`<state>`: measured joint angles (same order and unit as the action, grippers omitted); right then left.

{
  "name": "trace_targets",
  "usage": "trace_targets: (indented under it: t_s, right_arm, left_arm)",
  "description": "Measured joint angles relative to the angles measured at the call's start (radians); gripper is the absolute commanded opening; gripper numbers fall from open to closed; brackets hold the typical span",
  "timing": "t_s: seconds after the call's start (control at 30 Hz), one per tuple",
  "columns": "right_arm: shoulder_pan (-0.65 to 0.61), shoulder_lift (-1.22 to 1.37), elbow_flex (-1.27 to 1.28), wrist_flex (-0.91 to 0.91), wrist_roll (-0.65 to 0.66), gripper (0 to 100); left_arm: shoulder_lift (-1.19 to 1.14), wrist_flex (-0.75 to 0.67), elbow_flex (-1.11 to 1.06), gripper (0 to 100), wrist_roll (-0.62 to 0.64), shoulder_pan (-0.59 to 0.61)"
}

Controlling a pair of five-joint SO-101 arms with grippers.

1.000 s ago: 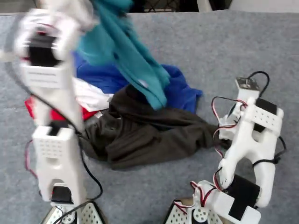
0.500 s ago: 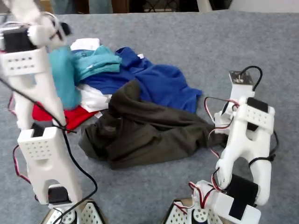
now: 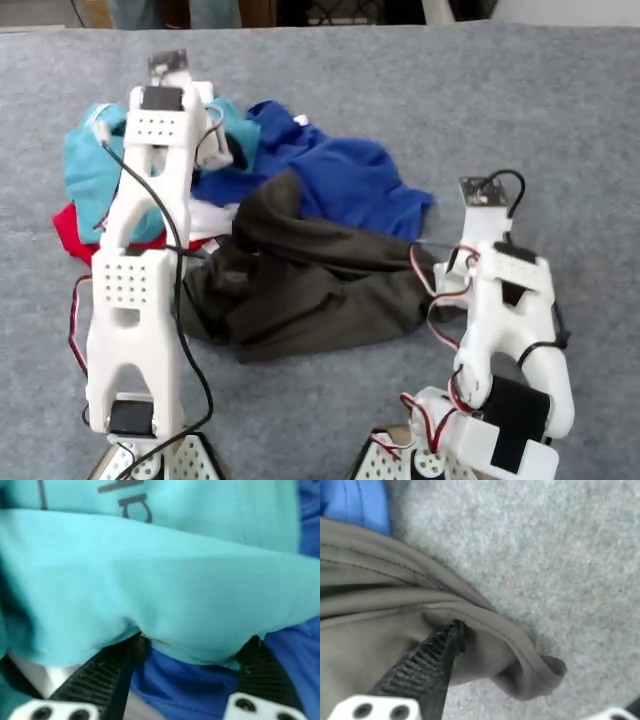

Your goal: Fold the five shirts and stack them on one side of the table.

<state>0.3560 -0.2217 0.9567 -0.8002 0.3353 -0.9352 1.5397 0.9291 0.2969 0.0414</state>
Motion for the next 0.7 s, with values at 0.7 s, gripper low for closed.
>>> trace_targets:
  t_s: [0.7]
  right_arm:
    - [-0.003,-0.015,0.038,0.046,0.000,55.6]
  left_arm:
    - [-0.175,0.195,0.586,3,-0.054,0.603]
